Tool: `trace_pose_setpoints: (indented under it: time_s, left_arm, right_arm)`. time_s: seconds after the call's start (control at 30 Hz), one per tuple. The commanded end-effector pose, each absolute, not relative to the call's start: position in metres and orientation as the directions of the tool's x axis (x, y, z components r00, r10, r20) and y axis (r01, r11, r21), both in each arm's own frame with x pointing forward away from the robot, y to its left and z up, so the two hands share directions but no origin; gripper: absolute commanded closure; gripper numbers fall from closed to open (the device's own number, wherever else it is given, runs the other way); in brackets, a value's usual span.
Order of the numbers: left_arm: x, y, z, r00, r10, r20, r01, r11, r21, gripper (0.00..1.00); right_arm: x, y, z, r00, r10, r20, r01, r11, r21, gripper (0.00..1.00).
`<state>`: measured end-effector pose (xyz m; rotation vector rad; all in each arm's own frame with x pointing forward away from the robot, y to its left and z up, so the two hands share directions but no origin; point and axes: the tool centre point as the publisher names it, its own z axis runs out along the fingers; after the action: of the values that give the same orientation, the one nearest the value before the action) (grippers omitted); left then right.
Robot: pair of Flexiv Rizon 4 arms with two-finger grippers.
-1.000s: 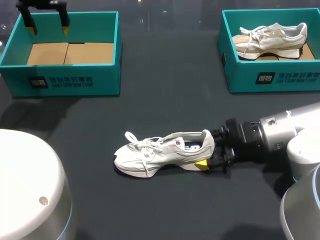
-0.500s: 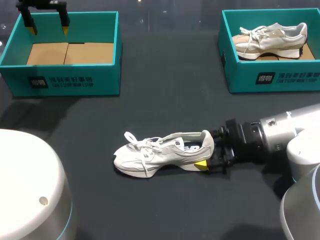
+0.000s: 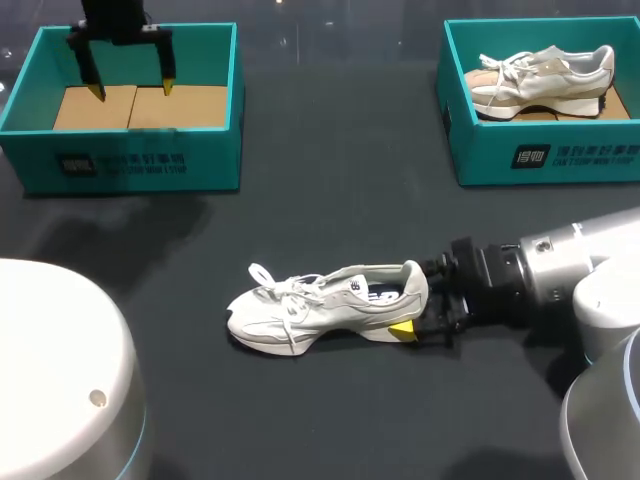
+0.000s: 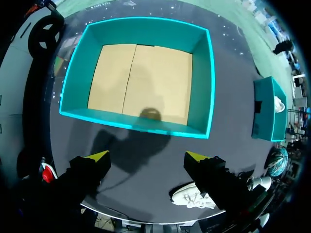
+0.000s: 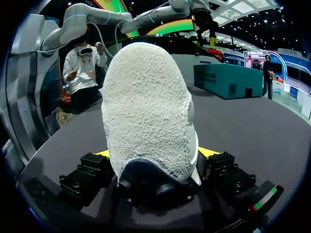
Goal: Take the shoe out of the shoebox, open the shoe tongue, remove and reinsert the insole, then place the shoe into the shoebox
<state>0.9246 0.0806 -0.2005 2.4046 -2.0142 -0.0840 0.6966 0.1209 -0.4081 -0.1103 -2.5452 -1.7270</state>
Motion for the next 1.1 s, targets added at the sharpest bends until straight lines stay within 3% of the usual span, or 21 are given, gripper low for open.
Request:
trace_pose_setpoints:
  time_s: [0.03, 0.2, 0.8, 1.1]
  left_arm:
    - [0.867, 0.055, -0.199, 0.196, -0.98, -0.046, -0.98, -0.193, -0.054, 0.0]
    - [0.836, 0.022, -0.201, 0.173, -0.985, -0.016, -0.985, -0.173, -0.01, 0.0]
    - [0.836, 0.022, -0.201, 0.173, -0.985, -0.016, -0.985, -0.173, -0.01, 0.0]
    - [0.797, -0.006, -0.204, 0.204, -0.979, -0.018, -0.979, -0.204, 0.009, 0.0]
  right_arm:
    - [0.695, 0.123, -0.408, -0.995, 0.026, 0.092, 0.095, 0.372, 0.923, 1.0]
    - [0.695, 0.123, -0.408, -0.995, 0.026, 0.092, 0.095, 0.372, 0.923, 1.0]
    - [0.695, 0.123, -0.408, -0.995, 0.026, 0.092, 0.095, 0.372, 0.923, 1.0]
    - [0.695, 0.123, -0.408, -0.995, 0.026, 0.092, 0.095, 0.372, 0.923, 1.0]
